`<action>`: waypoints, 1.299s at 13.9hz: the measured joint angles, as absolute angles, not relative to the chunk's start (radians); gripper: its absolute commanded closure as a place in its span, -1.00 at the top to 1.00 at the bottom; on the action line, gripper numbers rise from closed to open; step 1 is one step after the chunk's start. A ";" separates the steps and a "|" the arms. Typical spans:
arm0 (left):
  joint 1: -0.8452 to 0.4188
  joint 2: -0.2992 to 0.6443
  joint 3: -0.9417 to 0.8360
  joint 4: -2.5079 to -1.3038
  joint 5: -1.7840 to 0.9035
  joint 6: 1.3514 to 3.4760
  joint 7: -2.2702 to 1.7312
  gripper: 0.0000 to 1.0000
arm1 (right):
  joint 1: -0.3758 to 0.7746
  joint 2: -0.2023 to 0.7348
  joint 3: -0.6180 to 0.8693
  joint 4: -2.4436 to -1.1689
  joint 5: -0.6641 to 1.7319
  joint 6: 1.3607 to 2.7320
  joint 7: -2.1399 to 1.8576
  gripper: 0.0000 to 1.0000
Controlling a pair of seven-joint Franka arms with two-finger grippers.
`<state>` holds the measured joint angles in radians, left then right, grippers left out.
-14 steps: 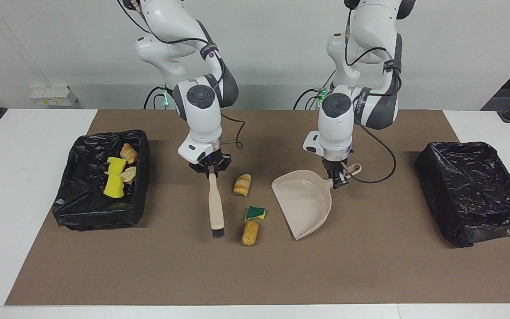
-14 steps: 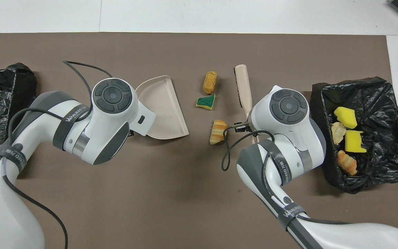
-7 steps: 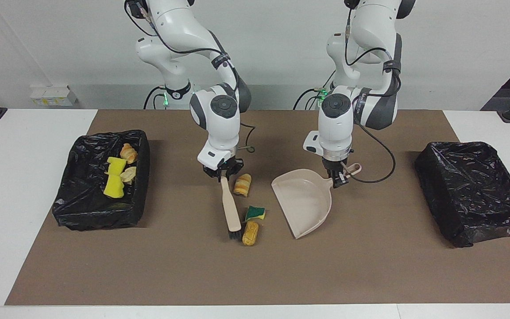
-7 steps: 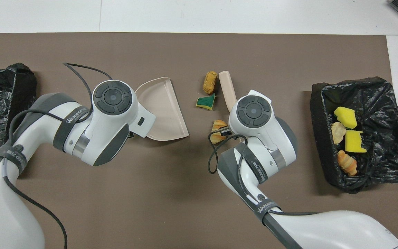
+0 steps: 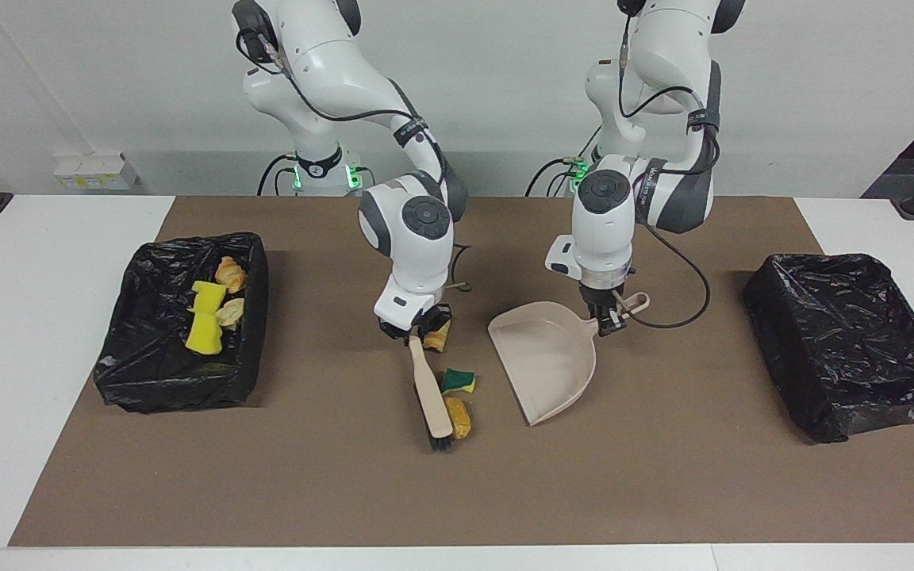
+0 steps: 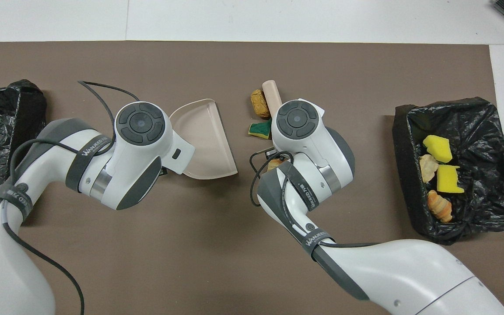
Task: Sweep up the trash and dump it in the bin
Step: 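Sweep the remaining pieces into the dustpan with the right gripper's brush, then sweep the last scraps into the dustpan held by the left gripper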
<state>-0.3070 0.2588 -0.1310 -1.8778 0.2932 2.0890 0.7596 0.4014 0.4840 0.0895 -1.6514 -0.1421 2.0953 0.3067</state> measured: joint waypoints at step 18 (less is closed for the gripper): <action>-0.280 0.250 -0.129 -1.901 0.293 2.110 0.763 -1.00 | 0.223 0.272 0.261 -1.616 0.193 1.692 0.313 -1.00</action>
<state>-0.2797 0.2497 -0.1289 -1.9012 0.2932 2.1102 0.7635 0.2228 0.2723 0.2606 -1.6164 0.1927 1.6919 0.3132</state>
